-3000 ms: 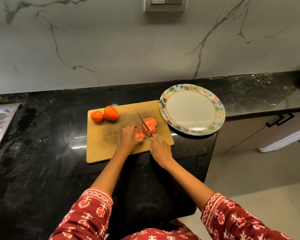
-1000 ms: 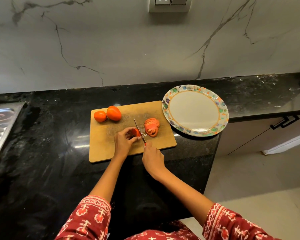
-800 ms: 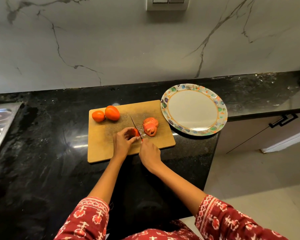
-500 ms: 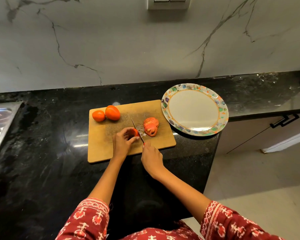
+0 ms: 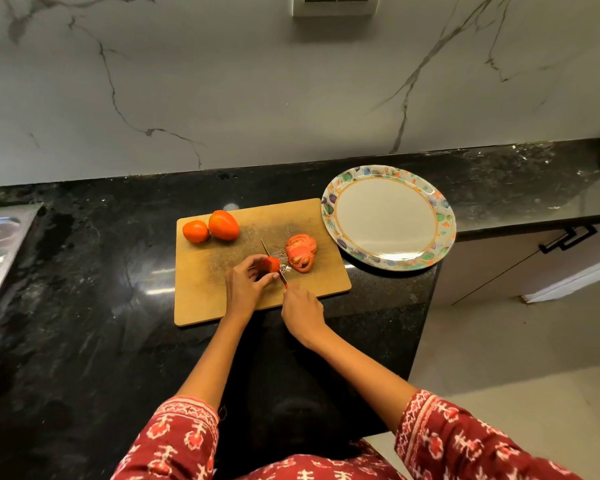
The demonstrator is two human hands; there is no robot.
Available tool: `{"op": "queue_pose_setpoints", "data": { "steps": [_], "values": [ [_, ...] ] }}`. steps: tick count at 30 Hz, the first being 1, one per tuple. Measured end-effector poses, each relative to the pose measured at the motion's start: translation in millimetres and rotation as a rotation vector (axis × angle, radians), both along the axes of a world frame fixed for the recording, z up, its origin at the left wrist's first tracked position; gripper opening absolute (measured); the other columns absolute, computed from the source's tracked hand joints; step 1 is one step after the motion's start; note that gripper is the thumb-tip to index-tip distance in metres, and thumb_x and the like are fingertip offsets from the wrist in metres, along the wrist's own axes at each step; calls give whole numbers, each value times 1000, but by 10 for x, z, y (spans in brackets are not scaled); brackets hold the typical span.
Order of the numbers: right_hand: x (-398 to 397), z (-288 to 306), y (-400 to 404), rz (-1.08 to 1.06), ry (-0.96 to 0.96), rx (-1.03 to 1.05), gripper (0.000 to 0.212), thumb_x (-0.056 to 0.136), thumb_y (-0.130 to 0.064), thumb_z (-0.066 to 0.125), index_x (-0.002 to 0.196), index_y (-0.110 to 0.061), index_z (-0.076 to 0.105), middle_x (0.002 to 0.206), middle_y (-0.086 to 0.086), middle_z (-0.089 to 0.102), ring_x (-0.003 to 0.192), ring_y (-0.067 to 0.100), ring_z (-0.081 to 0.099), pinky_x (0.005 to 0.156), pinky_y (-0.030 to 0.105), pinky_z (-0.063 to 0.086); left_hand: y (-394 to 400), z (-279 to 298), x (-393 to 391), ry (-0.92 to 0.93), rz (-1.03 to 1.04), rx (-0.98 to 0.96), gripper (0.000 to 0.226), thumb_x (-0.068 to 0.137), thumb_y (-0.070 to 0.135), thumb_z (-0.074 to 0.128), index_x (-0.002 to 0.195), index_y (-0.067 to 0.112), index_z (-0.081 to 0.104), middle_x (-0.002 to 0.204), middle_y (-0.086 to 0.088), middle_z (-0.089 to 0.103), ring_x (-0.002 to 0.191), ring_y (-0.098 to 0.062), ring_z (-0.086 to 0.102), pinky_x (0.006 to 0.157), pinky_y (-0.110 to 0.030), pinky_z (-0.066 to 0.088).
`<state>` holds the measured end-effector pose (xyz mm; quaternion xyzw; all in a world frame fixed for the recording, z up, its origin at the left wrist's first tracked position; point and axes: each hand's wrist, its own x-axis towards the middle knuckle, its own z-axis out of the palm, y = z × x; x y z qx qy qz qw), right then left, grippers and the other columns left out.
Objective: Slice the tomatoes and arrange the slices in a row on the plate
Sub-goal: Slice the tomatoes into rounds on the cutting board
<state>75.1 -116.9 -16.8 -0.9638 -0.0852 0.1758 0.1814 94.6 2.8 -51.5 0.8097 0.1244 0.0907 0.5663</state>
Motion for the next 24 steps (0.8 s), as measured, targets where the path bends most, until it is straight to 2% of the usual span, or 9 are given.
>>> {"op": "queue_pose_setpoints", "data": {
  "steps": [3, 8, 14, 19, 22, 24],
  "values": [
    [40, 11, 35, -1, -9, 10, 27, 102, -15, 30, 121, -3, 46, 121, 16, 57, 114, 34, 55, 86, 39, 44, 12, 5, -3, -9, -5, 8, 40, 69, 2, 78, 104, 12, 62, 105, -10, 66, 99, -20, 63, 85, -28, 52],
    [-99, -54, -89, 9, 18, -41, 23, 100, -12, 34, 120, -6, 43, 119, 14, 58, 113, 32, 56, 87, 40, 44, 30, -6, -11, -4, -33, 15, 38, 71, 5, 77, 105, 12, 62, 108, -9, 65, 103, -20, 62, 90, -32, 51],
    [-26, 10, 23, 17, -10, -34, 26, 100, -10, 32, 123, -5, 44, 121, 14, 57, 114, 32, 56, 88, 38, 44, 18, -18, -35, -31, -9, 18, 36, 71, 6, 78, 102, 12, 59, 107, -9, 65, 99, -16, 62, 86, -24, 50],
    [-271, -120, -245, 58, -55, -148, 23, 103, -18, 30, 120, -8, 42, 112, 11, 63, 103, 28, 63, 77, 35, 49, 75, -21, -4, -6, 56, -56, 37, 74, 3, 75, 106, 9, 57, 110, -13, 64, 102, -21, 62, 87, -27, 50],
    [-295, -145, -279, 57, -70, -139, 25, 104, -21, 27, 119, -8, 42, 109, 11, 64, 101, 28, 64, 74, 34, 48, 163, -11, 22, 14, 104, -104, 38, 76, 2, 73, 109, 6, 54, 111, -15, 62, 105, -25, 61, 88, -28, 50],
    [-259, -140, -248, 32, -51, -116, 27, 104, -23, 25, 120, -8, 42, 110, 11, 63, 102, 28, 63, 75, 34, 47, 166, 5, 19, 2, 77, -90, 44, 76, 2, 72, 115, 8, 52, 111, -12, 60, 103, -22, 61, 87, -27, 50]
  ]
}}
